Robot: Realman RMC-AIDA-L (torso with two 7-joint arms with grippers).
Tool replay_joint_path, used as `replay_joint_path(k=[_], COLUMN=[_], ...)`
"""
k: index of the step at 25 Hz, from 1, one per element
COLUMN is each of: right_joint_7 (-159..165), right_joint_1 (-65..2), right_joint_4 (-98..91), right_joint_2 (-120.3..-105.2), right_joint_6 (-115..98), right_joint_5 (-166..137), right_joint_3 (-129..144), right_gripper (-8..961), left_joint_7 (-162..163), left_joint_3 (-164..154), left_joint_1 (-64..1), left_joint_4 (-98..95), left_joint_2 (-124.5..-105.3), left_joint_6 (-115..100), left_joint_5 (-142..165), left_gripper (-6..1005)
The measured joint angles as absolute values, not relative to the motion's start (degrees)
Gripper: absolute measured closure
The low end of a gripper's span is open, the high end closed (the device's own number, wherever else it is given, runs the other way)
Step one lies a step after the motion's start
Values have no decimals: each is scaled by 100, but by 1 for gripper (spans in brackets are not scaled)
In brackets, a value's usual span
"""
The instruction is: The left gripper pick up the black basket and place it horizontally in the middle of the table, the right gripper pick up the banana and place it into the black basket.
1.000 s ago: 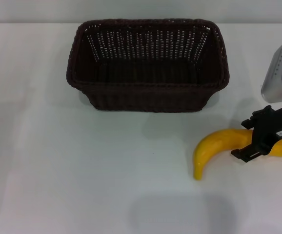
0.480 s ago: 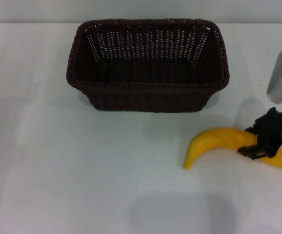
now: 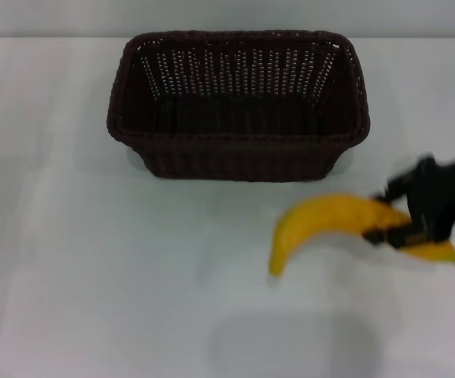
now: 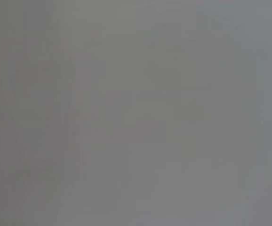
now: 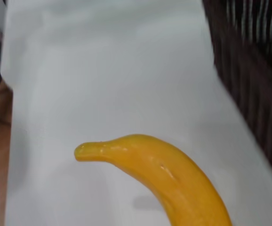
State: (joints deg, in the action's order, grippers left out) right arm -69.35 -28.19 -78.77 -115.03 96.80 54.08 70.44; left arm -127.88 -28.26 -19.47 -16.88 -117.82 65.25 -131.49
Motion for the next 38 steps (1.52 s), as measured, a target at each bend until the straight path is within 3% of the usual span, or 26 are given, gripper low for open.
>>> replay_joint_path(k=[10, 19, 23, 25, 28, 31, 38], right_joint_7=[-6929, -7269, -7275, -7256, -7221, -7290, -9315], right_joint_1=[-4277, -5502, -5700, -5666, -5432, -4673, -2838], right_joint_4=[-8004, -5878, -5193, -5170, -5384, -6118, -6123], right_joint_2=[-11496, -11536, -11596, -11600, -11576, -11553, -11532], right_joint_6=[8944, 6428, 5659, 5622, 5632, 5594, 5742], right_joint_5=[5734, 5369, 5432, 5540, 5890, 6638, 10866], right_joint_3=[6464, 7269, 7825, 7898, 7892, 7440, 6163], right_gripper=[432, 409, 398, 393, 304, 215, 215], left_joint_7=[-12851, -12935, -12949, -12949, -13029, -13495, -14775], left_joint_3=[-2838, -2866, -2868, -2865, -2837, -2822, -2825], left_joint_1=[-1971, -2056, -2091, -2094, -2051, -2034, -2098], left_joint_4=[-1688, -1598, -1479, -1462, -1461, -1337, -663], left_joint_2=[-11807, -11891, -11893, -11894, -11897, -11920, -11945], left_joint_6=[6354, 6381, 6399, 6426, 6570, 6908, 7706], left_joint_5=[-13121, -13104, -13096, -13097, -13114, -13198, -13826], left_gripper=[200, 200, 200, 200, 200, 200, 200])
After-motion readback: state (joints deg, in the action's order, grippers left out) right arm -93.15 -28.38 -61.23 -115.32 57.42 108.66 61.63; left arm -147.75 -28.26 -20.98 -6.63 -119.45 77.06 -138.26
